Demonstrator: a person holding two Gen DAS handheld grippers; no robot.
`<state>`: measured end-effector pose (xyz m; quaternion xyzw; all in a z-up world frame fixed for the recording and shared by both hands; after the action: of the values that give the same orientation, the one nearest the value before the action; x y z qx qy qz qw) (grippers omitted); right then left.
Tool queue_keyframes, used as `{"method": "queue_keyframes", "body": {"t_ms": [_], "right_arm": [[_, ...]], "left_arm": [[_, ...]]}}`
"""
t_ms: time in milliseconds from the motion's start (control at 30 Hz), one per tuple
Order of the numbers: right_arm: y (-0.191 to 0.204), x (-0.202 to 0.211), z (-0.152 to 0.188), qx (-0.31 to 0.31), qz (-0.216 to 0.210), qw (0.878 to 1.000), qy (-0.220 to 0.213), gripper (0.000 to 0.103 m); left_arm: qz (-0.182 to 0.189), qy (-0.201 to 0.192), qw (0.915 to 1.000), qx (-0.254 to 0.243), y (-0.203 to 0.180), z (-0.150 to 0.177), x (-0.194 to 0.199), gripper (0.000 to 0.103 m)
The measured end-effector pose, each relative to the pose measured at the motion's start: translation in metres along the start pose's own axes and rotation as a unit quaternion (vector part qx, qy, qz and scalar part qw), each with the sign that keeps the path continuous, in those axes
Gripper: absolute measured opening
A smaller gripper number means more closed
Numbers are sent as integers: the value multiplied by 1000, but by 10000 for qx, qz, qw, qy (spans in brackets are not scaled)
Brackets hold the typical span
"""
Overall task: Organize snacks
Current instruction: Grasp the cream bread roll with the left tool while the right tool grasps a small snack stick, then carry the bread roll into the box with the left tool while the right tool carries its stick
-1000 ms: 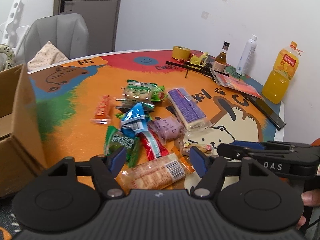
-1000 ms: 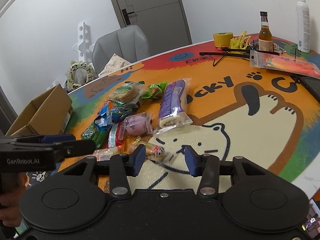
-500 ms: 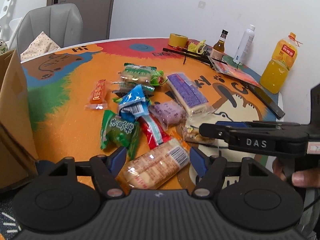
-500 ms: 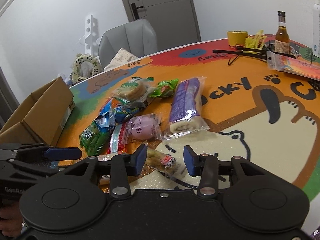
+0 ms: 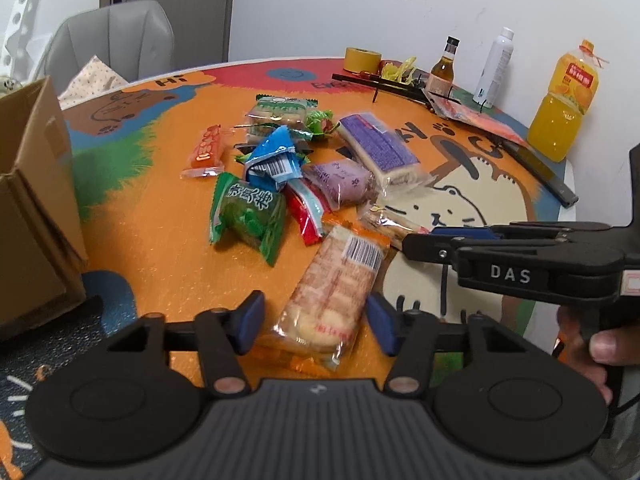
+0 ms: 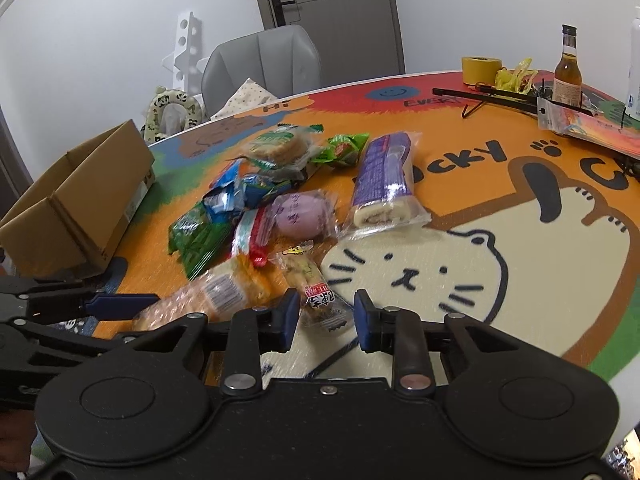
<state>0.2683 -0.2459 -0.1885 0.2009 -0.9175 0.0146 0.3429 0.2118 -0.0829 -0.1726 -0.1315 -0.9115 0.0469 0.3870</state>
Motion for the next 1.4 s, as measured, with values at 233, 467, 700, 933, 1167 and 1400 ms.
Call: {"method": "queue_keyframes", "body": {"t_ms": [233,467,700,933,1167,1400], "right_arm": [[12,12,8,140,-18,9997,212,36],[17,2,3,256,42,9996,146,41],[23,-5,0,544,192,9983,46,22],[17,2,2,340,94,9994,56,16],[24,18,-8,243,-5,9995,-217,16],[36,29,-19,202,-135,9989,-400,16]], "left_arm": [[-114,-25,9999,108,4,7,10,33],[-180,10,9996,203,10,7,13,33],[-269,-55,9996,62,6,2,4,36],[-292,-74,9995,97,9,1,6,34],[-277,-313,9991,118,9,-3,26,33],[-406,-628,9971,128,12,-14,53,33]]}}
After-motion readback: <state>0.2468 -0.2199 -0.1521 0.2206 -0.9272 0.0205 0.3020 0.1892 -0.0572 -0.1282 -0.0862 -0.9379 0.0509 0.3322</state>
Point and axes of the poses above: each gripper's, at about its wrist camera, not at the fingertips, and x roughly against the way its jaws point, y to its left, z to its underside, the point moved 7 cm from there along -x, roughly the way its jaws point, and after that the axes turned 4 degrees about z, right-handed, at the moved point
